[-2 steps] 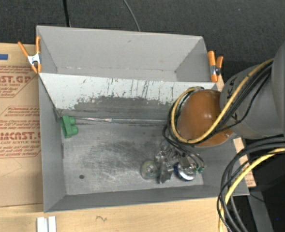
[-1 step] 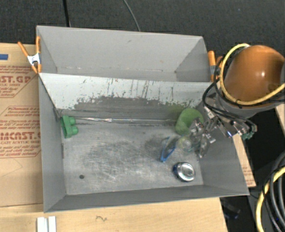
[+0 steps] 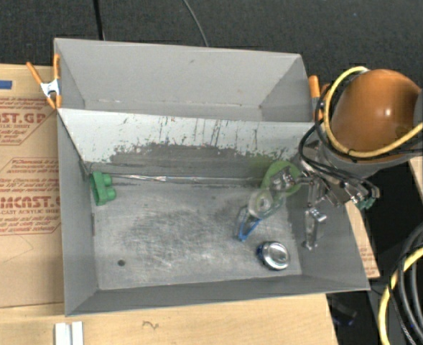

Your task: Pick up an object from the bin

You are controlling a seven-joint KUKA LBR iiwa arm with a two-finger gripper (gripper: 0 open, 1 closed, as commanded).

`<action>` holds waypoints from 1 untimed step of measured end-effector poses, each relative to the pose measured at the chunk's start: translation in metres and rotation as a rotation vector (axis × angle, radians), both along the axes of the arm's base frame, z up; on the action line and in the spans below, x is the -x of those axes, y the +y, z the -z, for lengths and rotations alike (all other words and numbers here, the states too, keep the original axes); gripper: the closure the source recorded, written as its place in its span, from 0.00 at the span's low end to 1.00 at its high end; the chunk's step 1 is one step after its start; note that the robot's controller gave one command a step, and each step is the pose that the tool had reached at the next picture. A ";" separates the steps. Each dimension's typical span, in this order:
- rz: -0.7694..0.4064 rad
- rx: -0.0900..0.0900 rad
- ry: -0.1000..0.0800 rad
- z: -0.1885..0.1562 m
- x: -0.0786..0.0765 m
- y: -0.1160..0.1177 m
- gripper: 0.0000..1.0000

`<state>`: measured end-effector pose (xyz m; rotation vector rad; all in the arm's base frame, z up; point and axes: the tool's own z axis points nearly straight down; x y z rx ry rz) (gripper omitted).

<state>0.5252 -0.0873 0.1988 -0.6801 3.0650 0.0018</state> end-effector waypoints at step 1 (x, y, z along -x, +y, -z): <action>-0.162 -0.003 -0.005 0.112 0.002 0.006 0.00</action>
Offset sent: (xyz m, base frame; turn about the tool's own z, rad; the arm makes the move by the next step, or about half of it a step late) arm -0.0034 0.0036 -0.1109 -0.1621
